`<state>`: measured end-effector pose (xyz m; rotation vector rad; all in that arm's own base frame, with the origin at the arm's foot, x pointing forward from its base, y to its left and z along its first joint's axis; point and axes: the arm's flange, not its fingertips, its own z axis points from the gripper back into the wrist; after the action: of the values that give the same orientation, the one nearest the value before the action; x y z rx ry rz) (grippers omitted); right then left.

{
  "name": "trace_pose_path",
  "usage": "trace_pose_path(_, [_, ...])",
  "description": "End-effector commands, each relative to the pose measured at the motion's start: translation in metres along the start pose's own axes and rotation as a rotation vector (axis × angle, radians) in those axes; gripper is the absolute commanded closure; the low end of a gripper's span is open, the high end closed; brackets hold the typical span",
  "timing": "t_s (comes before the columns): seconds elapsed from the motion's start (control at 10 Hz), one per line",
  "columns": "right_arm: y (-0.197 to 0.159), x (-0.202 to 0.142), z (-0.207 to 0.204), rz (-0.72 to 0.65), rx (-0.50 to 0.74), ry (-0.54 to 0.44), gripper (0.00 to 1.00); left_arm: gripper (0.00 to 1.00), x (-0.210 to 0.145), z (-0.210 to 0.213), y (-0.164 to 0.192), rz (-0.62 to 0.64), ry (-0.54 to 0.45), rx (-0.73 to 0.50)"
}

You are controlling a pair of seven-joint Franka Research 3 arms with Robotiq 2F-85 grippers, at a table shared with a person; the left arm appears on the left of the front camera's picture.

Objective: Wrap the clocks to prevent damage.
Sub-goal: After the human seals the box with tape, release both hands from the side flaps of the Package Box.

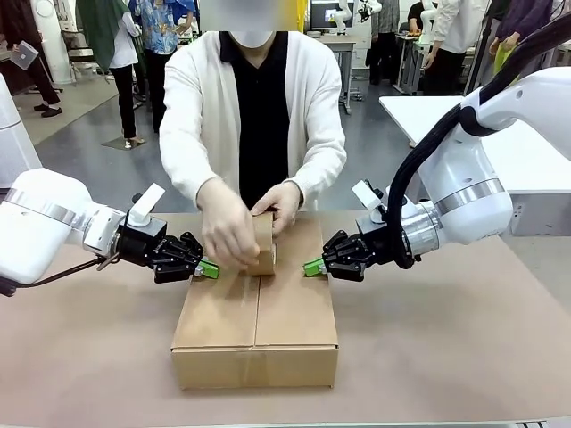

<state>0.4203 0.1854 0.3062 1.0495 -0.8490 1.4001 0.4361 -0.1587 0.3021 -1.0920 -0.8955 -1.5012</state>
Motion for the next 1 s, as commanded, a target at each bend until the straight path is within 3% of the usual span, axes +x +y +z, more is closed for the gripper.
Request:
trace_pose_path(0.0, [0.0003,-0.0032,-0.0012,-0.007,-0.002,0.006,0.99,1.00,-0.0033,-0.0014,0.0002,-0.002,0.009,0.004])
trace_pose_path(0.9, [0.0003,-0.0032,-0.0012,-0.007,-0.002,0.006,0.99,1.00,-0.0033,-0.0014,0.0002,-0.002,0.009,0.004])
